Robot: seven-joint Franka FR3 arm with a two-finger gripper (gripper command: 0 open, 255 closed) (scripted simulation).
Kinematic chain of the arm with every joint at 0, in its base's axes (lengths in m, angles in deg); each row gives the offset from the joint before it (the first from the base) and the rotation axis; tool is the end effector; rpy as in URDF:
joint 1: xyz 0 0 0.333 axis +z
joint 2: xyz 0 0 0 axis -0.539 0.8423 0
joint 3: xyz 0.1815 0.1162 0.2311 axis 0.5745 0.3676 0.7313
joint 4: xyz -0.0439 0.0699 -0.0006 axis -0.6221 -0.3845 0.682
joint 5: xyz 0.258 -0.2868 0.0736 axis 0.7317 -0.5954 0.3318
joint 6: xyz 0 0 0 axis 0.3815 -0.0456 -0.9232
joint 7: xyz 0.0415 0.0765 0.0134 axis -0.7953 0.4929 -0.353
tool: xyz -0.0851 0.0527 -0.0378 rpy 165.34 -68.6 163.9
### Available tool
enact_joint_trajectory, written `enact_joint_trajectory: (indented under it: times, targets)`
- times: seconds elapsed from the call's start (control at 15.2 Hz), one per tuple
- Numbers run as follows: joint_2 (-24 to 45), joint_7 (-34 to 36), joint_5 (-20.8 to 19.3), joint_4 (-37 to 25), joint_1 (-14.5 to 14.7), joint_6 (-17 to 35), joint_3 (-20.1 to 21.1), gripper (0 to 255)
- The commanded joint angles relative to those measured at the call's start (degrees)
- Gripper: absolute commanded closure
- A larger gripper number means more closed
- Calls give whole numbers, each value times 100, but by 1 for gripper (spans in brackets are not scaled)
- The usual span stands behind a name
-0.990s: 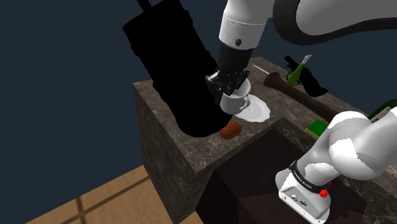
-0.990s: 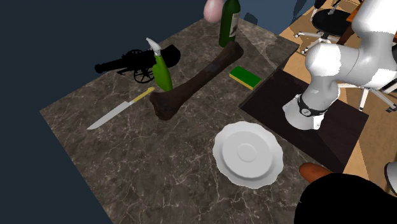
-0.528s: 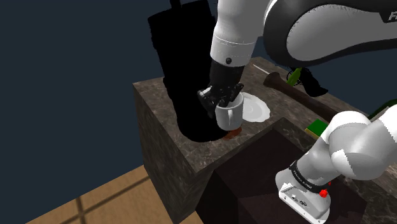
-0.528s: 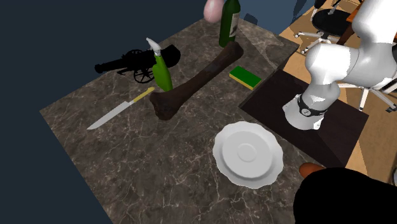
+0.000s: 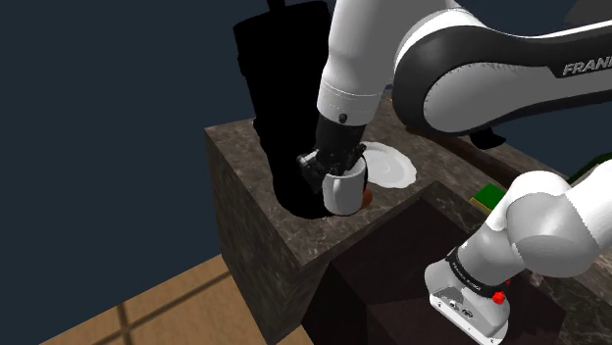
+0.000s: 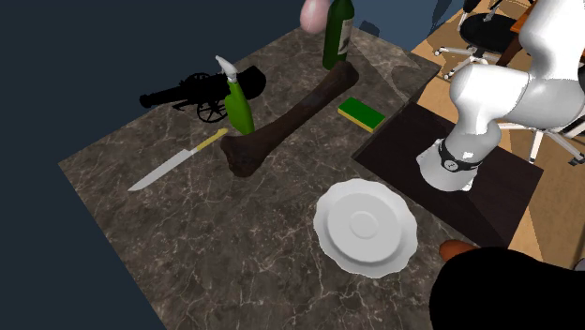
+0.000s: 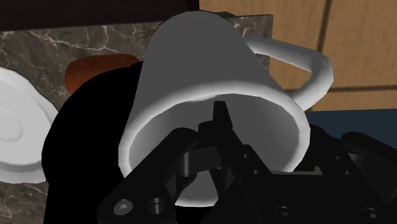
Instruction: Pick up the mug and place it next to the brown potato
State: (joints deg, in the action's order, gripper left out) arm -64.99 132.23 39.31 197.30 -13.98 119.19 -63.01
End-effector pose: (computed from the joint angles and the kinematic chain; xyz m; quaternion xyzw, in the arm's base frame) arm 0.2988 0.3245 0.4667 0.9984 -0.0493 0.0080 0.0250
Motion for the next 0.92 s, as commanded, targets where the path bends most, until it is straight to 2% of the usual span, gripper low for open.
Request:
enact_joint_trajectory:
  times: [0.0,0.86]
  targets:
    - [88,-24,-13,241,-29,173,-5,255]
    - [581,121,-102,869,-103,1272,221,255]
